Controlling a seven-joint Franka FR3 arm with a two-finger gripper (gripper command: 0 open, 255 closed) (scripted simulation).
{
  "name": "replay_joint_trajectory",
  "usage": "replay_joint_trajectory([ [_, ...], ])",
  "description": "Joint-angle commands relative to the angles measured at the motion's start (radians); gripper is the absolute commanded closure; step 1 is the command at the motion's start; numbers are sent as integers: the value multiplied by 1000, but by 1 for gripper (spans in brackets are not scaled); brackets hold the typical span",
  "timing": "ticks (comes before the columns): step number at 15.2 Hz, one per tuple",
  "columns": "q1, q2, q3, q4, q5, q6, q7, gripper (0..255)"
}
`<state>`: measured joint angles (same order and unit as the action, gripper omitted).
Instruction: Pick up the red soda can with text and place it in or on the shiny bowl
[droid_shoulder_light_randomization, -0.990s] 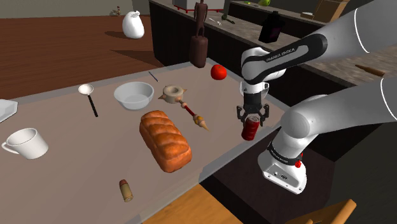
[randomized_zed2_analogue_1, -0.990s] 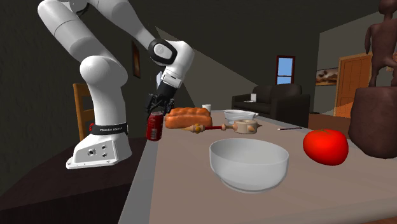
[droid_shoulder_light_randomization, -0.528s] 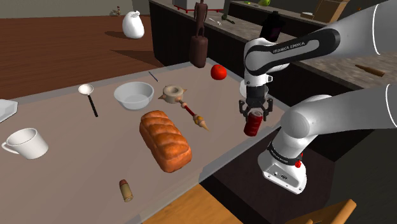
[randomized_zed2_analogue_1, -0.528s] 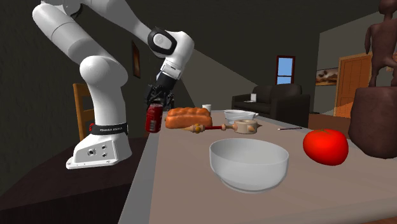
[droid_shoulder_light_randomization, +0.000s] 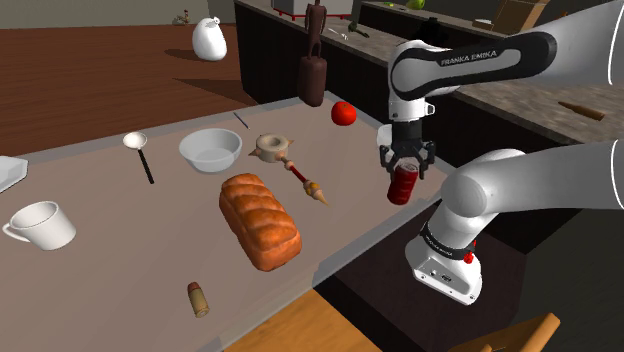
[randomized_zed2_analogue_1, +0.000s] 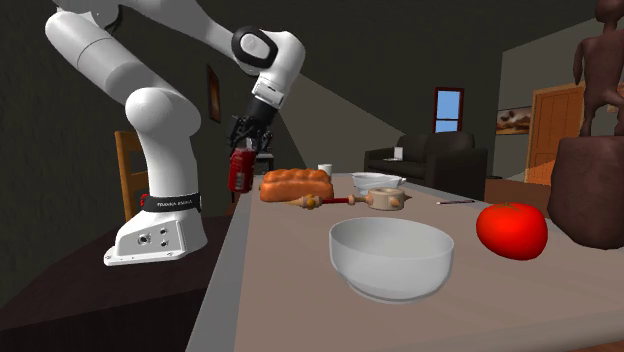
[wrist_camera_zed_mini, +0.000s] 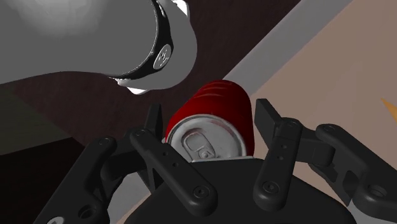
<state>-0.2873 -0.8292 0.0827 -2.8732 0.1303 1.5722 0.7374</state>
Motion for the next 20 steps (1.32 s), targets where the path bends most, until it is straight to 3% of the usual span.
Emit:
replay_joint_trajectory([
  [1,0,-10,-2,21,-1,-32,3,255],
  [10,2,-41,-15,116,-11,-157,14,255],
  [20,-103,284,-178,354,-208,-73,-169,255],
])
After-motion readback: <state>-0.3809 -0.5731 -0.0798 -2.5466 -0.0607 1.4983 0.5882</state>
